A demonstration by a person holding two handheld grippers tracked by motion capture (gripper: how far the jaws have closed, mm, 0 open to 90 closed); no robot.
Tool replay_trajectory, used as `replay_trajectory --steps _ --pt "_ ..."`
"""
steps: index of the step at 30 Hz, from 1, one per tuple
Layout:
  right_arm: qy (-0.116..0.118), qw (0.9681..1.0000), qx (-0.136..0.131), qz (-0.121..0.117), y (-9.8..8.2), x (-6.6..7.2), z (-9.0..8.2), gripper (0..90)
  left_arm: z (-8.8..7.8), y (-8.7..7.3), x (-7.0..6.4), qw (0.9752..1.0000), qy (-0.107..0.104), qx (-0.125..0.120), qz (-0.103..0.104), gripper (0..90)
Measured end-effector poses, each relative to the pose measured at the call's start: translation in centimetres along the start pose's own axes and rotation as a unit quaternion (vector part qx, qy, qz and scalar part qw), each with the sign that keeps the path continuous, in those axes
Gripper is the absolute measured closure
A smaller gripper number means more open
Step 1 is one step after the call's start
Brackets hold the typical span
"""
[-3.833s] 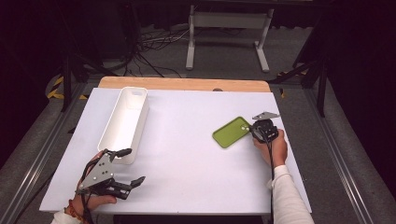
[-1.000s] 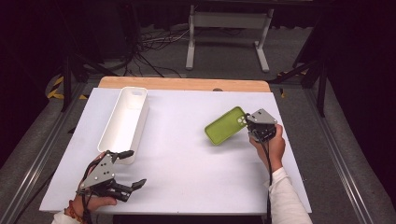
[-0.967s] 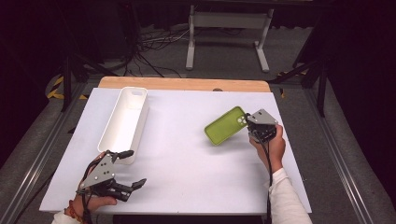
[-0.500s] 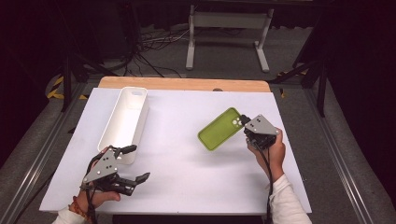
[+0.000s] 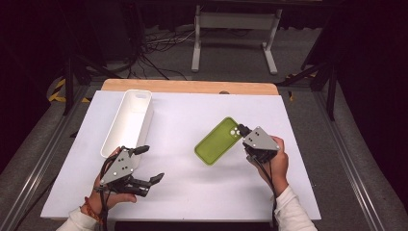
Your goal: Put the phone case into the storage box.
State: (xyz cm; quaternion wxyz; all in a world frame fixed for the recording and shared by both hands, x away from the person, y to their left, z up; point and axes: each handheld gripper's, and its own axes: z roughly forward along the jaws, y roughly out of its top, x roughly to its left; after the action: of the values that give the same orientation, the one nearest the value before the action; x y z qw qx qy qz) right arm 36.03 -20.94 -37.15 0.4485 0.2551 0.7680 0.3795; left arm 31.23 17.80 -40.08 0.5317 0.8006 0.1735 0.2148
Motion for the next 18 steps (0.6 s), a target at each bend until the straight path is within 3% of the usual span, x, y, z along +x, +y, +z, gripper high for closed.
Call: replay_trajectory --steps 8,10,18 --pt "0.002 0.9998 -0.016 -0.01 0.6 1.0 -0.9 88.6 2.1 1.2 -0.7 0.9997 -0.007 0.015 0.019 11.0" --pt "0.002 0.9996 -0.02 -0.021 0.9 1.4 -1.1 88.5 2.6 1.5 -0.8 0.9995 0.007 0.017 0.024 11.0" --pt "0.015 0.9987 -0.026 -0.042 1.3 2.4 -1.1 88.5 3.8 2.5 -0.5 0.9998 0.0 0.014 0.015 11.0"
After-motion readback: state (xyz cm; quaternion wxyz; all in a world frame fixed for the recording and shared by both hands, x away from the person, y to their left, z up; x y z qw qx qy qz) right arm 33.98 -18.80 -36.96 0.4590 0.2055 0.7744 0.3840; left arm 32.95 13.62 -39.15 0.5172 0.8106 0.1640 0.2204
